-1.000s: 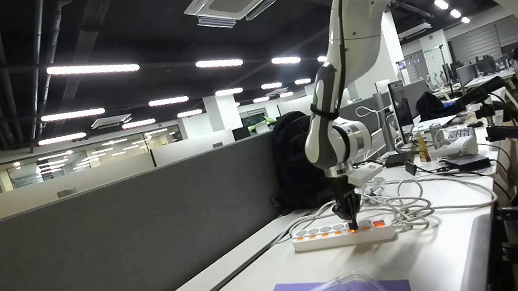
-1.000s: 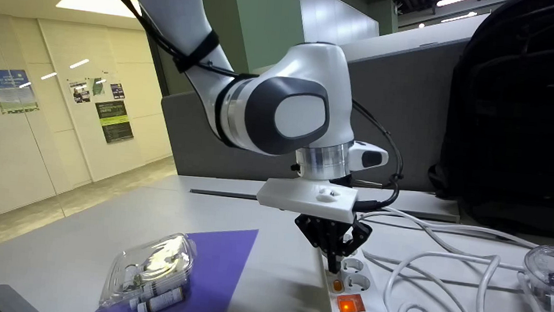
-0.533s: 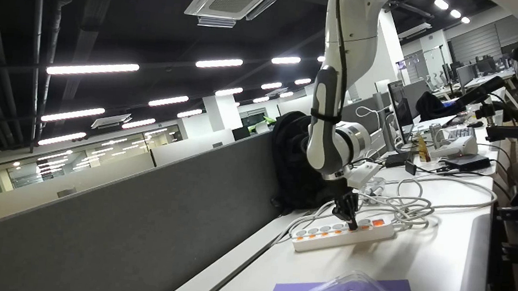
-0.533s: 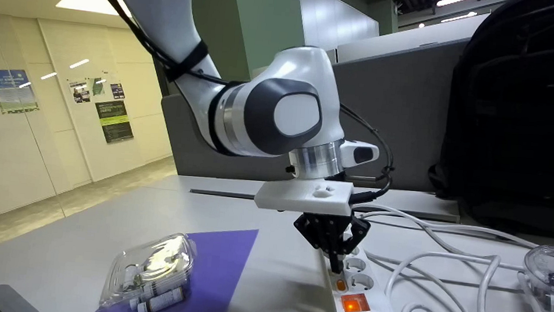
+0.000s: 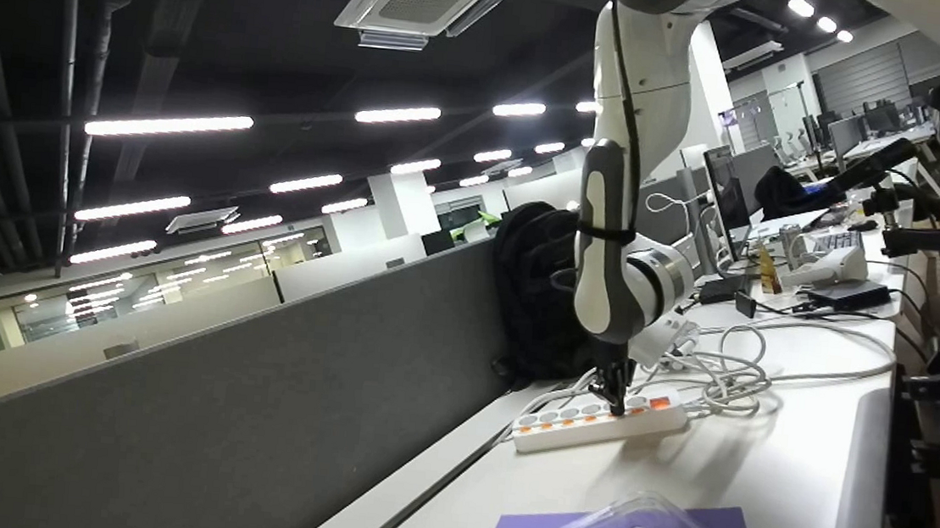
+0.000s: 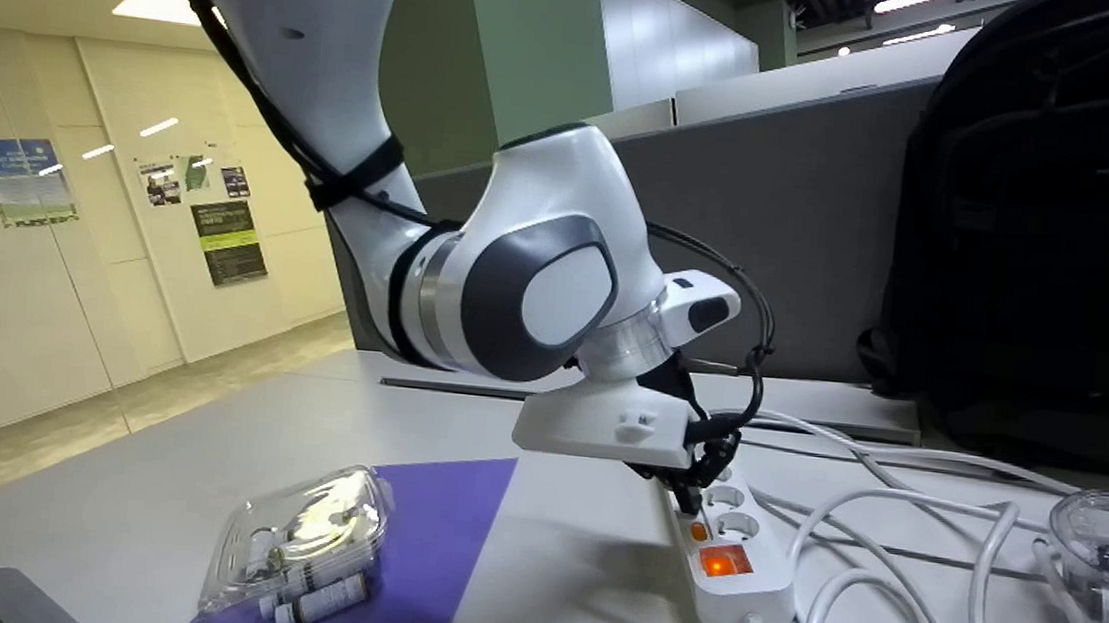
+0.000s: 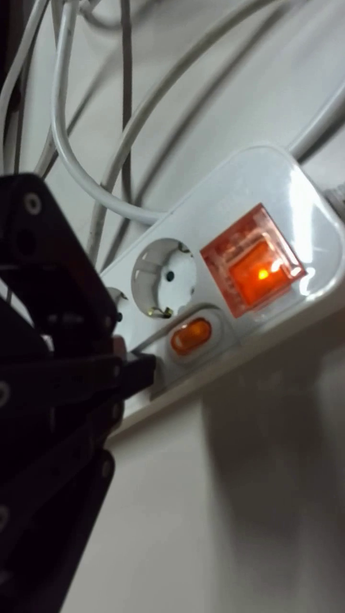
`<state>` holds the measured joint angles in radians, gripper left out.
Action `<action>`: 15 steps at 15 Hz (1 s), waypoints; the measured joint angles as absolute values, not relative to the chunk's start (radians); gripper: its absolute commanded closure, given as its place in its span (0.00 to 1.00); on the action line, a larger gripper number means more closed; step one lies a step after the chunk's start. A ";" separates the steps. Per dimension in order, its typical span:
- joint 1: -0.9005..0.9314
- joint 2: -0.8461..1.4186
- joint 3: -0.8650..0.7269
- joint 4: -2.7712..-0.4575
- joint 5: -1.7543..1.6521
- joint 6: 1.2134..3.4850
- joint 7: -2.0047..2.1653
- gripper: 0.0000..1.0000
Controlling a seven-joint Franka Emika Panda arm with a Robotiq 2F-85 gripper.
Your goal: Turn off the third from last switch on the extension cord
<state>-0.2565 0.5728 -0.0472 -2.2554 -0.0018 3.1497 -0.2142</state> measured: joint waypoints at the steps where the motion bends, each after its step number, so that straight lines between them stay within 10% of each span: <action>1: -0.326 0.573 0.023 -2.254 0.012 3.150 -0.216 1.00; 13: -0.969 0.571 0.760 -2.332 0.295 2.902 -0.405 1.00; 14: -1.001 0.554 0.795 -2.344 0.320 2.904 -0.410 0.74; 15: -1.030 0.534 0.824 -2.354 0.343 2.904 -0.410 0.73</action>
